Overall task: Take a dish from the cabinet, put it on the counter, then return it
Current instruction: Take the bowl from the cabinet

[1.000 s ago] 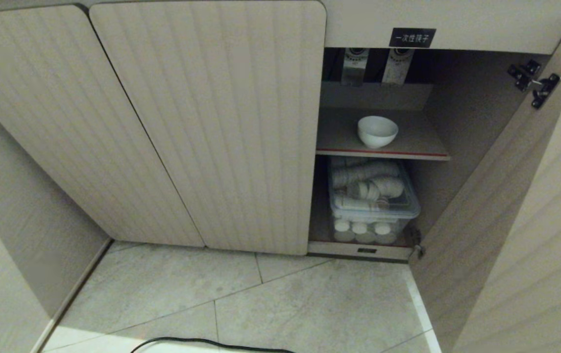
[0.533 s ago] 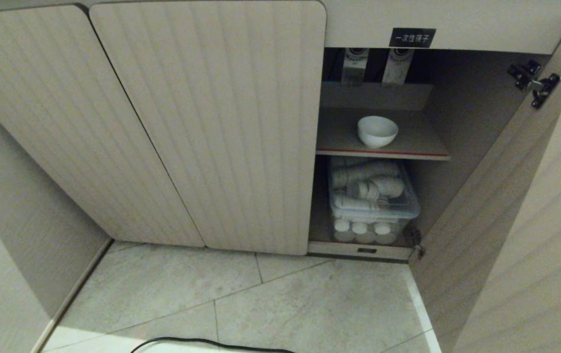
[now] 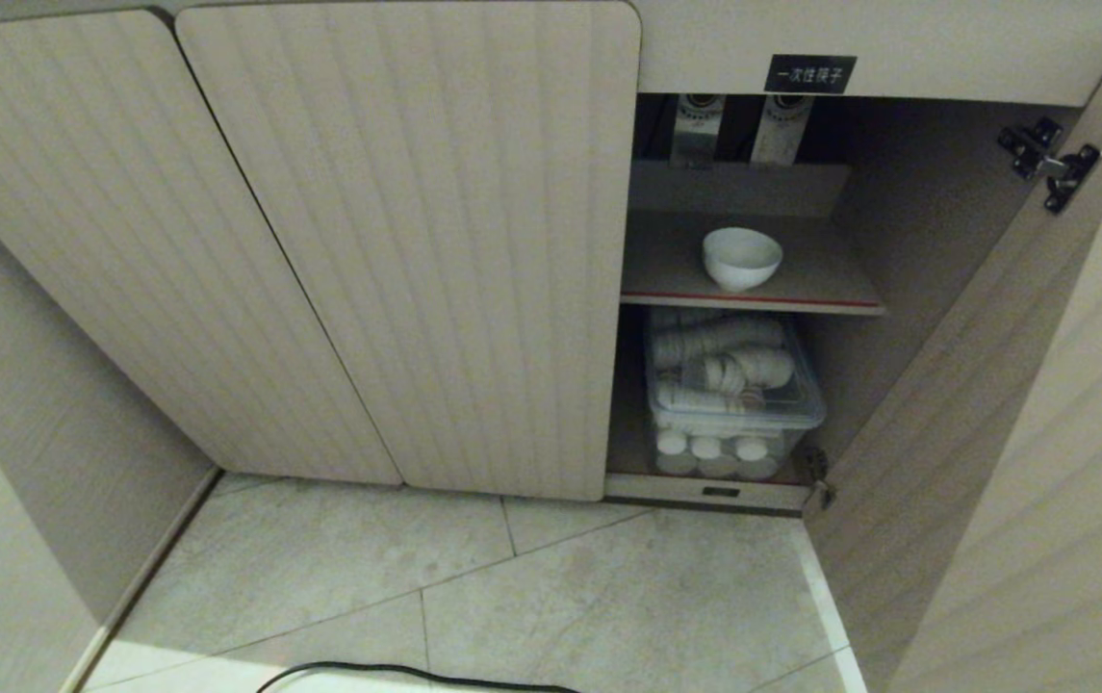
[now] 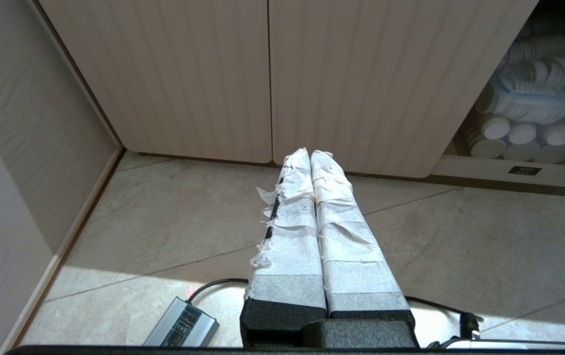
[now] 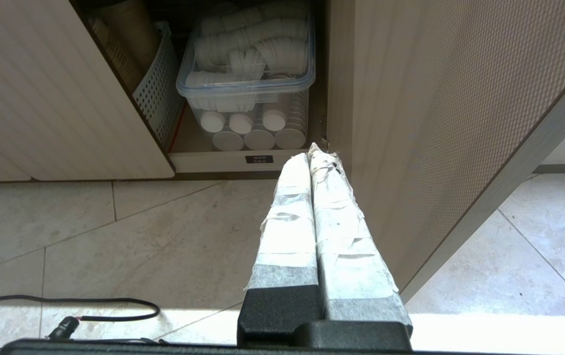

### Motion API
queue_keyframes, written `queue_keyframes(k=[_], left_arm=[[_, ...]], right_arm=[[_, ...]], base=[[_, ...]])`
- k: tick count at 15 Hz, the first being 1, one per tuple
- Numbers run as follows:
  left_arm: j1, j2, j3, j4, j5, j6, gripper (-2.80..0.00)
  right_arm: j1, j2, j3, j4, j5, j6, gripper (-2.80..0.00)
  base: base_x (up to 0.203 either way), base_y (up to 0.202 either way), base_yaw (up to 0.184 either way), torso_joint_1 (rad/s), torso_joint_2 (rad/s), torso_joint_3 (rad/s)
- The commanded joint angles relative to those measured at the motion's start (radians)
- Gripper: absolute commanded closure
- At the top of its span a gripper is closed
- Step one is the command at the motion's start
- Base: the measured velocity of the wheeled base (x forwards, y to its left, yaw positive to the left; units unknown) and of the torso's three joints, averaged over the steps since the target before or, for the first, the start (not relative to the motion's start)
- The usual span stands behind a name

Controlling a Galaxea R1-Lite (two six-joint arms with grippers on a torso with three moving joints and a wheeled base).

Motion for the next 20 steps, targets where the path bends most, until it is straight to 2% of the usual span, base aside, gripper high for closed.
queue_keyframes(k=[1,20], left_arm=[[0.0,0.0,-0.001,0.0,0.0,-0.001,0.0],[0.0,0.0,0.001,0.0,0.0,-0.001,0.0]], right_arm=[[0.001,0.001,0.0,0.0,0.0,0.001,0.0],[0.001,0.001,0.0,-0.001,0.001,0.002,0.0]], base=[[0.0,0.0,0.0,0.0,0.0,0.0],[0.0,0.0,0.0,0.0,0.0,0.0]])
